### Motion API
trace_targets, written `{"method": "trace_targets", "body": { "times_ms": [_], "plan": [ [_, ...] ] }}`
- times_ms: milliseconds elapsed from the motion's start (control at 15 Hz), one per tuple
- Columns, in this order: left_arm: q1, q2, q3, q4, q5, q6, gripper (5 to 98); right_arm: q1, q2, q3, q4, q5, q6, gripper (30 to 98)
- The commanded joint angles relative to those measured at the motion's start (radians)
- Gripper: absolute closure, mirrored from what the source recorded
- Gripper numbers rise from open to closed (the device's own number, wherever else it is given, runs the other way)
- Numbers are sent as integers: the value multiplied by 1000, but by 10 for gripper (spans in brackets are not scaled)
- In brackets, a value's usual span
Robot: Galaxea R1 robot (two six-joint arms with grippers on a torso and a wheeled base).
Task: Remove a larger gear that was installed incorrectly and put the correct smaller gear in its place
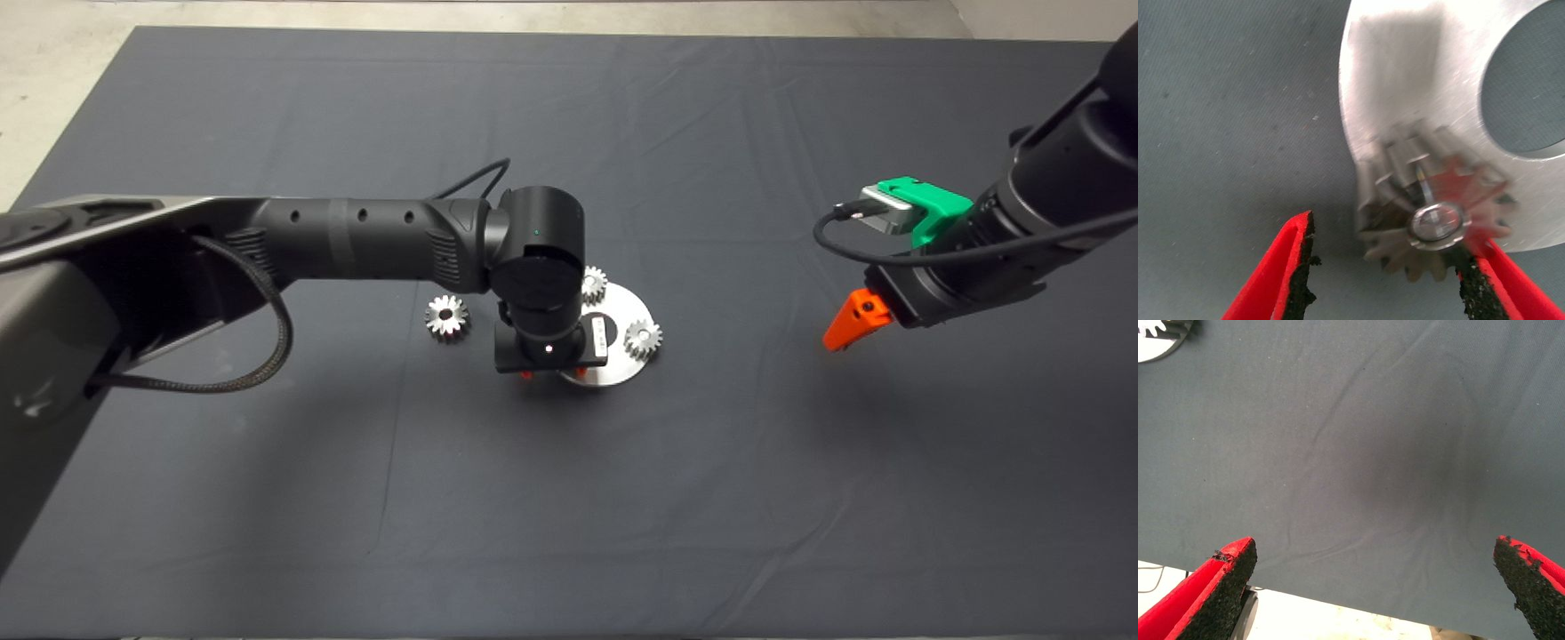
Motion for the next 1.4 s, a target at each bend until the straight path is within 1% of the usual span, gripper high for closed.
{"method": "trace_targets", "body": {
  "times_ms": [0, 67, 133, 200, 267, 333, 400, 467, 533, 600, 667, 733, 867, 933, 1000, 1067, 1133, 1200, 1333],
  "plan": [
    [-122, 10, 17, -138, 106, 24, 551, 16, 12, -2, 29, -86, -4, 345],
    [-182, 13, 19, -190, 106, 34, 529, 13, 12, -2, 29, -86, -4, 345],
    [-239, 14, 23, -227, 105, 56, 501, 8, 12, -1, 29, -86, -3, 345],
    [-284, 12, 31, -252, 105, 69, 500, 8, 15, -1, 29, -86, 0, 345],
    [-337, 5, 38, -286, 105, 74, 499, 10, 30, -1, 29, -86, 0, 345],
    [-362, 8, 41, -314, 105, 86, 498, 11, 39, 4, 29, -87, 5, 345],
    [-396, 10, 59, -332, 105, 88, 465, 16, 52, 5, 31, -89, 6, 345],
    [-426, 0, 93, -337, 105, 88, 446, 33, 69, 6, 32, -89, 8, 345],
    [-444, -12, 128, -341, 105, 88, 407, 71, 76, 17, 35, -86, 13, 345],
    [-456, -19, 164, -365, 102, 86, 401, 105, 81, 57, 35, -86, 24, 345],
    [-456, -22, 208, -384, 99, 76, 401, 115, 76, 100, 34, -86, 53, 345],
    [-456, -30, 254, -389, 99, 38, 401, 120, 77, 150, 32, -86, 97, 345],
    [-458, -53, 354, -387, 98, -58, 401, 143, 79, 268, 28, -85, 206, 345],
    [-458, -62, 417, -386, 97, -134, 401, 169, 70, 337, 25, -86, 289, 345],
    [-458, -64, 463, -386, 99, -192, 401, 187, 65, 392, 17, -84, 351, 345],
    [-458, -65, 500, -386, 99, -241, 401, 189, 65, 416, 6, -84, 394, 345],
    [-458, -62, 519, -386, 98, -282, 401, 192, 67, 432, 8, -81, 442, 345],
    [-458, -56, 532, -381, 97, -303, 401, 194, 76, 447, 8, -83, 480, 345],
    [-458, -59, 563, -383, 97, -326, 401, 195, 76, 452, 9, -83, 490, 345]
  ]
}}
